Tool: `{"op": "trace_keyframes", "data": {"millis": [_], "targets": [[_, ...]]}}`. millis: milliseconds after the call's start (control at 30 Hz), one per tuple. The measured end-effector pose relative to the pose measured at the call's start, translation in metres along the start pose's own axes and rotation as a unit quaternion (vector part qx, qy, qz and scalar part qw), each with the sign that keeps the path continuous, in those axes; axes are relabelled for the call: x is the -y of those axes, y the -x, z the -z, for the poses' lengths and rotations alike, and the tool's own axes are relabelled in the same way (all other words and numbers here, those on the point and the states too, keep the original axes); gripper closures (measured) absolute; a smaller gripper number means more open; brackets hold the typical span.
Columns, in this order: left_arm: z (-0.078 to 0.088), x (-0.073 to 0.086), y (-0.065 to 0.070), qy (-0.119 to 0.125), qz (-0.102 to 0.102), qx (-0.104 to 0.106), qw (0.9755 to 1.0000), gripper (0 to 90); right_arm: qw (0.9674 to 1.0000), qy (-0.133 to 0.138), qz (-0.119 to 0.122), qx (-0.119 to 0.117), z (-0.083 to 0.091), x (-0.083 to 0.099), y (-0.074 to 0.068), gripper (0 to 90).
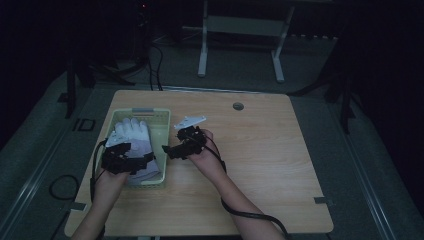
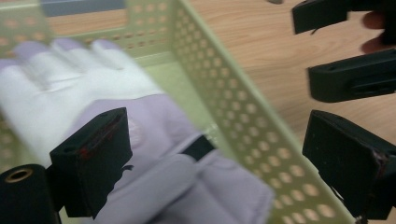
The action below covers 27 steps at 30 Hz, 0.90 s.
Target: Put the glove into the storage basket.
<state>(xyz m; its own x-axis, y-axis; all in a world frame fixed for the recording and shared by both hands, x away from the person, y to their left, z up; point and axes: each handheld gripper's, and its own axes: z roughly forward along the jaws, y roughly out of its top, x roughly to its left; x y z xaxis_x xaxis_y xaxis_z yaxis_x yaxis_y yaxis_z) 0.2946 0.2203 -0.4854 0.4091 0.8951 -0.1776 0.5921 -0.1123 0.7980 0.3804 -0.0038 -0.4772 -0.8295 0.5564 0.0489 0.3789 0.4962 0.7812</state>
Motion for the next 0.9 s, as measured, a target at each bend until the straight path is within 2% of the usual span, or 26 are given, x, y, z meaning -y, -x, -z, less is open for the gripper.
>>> {"op": "trace_keyframes", "data": {"millis": [33,200,433,600,667,800,833,900], "targets": [[-0.001,0.0,0.005,-0.002,-0.005,0.007,1.0,8.2,1.0,-0.002,0.0,0.001,0.003,0.003,0.002,13.7],[-0.003,0.002,0.024,0.002,-0.027,0.018,0.9995,8.1,1.0,0.005,-0.006,0.004,0.018,0.015,0.009,13.7],[-0.005,0.002,0.052,0.01,-0.043,0.066,0.9968,8.1,0.9999,0.006,-0.006,0.013,0.037,0.035,0.022,13.7],[-0.005,0.0,0.074,0.014,-0.081,0.076,0.9937,8.1,0.9997,0.009,-0.018,0.017,0.046,0.048,0.031,13.7],[-0.004,0.0,0.08,0.017,-0.083,0.087,0.9926,8.1,0.9996,0.007,-0.019,0.02,0.049,0.055,0.033,13.7],[-0.008,0.003,0.096,0.011,-0.095,0.115,0.9888,8.1,0.9995,0.009,-0.018,0.024,0.056,0.065,0.037,13.6],[-0.008,0.003,0.096,0.011,-0.095,0.115,0.9888,8.1,0.9995,0.009,-0.018,0.024,0.056,0.065,0.037,13.6],[-0.011,0.006,0.104,0.004,-0.103,0.131,0.986,8.1,0.9995,0.008,-0.018,0.026,0.061,0.071,0.039,13.6]]}}
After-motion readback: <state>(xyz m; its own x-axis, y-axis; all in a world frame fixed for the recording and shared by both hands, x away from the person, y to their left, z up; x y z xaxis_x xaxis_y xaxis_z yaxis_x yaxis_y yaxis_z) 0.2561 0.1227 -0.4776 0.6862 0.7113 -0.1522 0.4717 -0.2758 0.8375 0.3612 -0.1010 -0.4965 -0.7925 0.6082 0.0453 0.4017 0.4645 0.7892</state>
